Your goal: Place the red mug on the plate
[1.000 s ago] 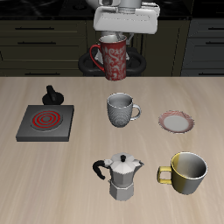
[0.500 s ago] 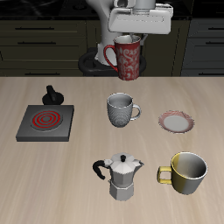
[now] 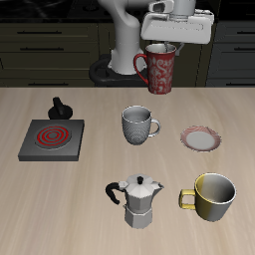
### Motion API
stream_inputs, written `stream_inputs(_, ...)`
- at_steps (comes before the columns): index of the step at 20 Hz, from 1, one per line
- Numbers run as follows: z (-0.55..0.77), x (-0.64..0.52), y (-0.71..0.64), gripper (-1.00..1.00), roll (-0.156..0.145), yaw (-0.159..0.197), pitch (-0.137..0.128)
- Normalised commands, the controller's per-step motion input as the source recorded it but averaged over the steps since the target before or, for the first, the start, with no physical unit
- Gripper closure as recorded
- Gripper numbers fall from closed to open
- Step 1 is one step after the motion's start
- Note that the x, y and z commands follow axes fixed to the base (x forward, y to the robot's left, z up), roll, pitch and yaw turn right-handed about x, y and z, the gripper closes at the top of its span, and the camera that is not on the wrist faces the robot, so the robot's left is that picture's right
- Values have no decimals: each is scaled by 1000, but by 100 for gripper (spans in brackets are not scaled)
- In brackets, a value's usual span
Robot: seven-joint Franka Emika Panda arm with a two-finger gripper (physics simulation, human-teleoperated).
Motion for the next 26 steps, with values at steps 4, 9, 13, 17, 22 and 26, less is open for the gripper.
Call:
stream_inputs(4,-94,14,394,100,48,-29,37)
stream_inputs(9,-129,16,252,100,0,-6,23)
stream_inputs(13,-118,-27,438,100,55,30,3)
stream_inputs(17,-87,121,245,100,9,-18,8)
stream_inputs(22,-206,112,170,100,-7,8,31)
stream_inputs(26,-274,119,179,100,-4,-22,57)
